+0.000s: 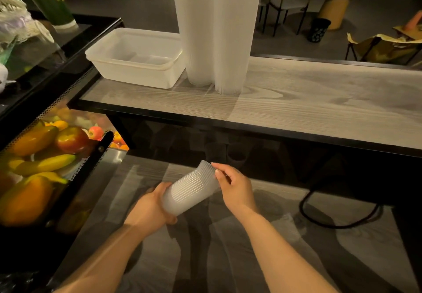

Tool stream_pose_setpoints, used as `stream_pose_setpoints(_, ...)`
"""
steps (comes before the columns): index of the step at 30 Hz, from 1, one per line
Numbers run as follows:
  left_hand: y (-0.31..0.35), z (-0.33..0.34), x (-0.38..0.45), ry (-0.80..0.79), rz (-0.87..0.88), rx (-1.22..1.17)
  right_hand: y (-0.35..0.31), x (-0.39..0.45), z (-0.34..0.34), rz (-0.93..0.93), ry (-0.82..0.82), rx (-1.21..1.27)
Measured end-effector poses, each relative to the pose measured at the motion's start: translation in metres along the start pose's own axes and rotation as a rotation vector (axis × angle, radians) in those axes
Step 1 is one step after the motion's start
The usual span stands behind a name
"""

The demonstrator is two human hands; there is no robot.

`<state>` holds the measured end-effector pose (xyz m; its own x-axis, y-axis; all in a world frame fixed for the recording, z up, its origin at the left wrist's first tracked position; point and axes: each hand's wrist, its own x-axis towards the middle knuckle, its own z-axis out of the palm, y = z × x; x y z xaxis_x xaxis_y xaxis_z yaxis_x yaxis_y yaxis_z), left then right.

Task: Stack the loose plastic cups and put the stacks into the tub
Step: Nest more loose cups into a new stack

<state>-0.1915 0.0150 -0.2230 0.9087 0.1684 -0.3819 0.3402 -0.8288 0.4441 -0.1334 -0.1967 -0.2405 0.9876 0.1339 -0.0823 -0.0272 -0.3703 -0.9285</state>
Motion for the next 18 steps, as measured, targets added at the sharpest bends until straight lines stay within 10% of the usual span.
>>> stream_pose_setpoints(7, 0.006, 0.004, 0.015, -0.011, -0.063, 0.005, 0.012, 0.01, 0.001, -0.067, 0.032, -0.058)
stream_pose_setpoints(18, 0.014, 0.011, 0.038, 0.033, -0.074, -0.009, 0.011, 0.031, -0.004, 0.072, -0.355, -0.082)
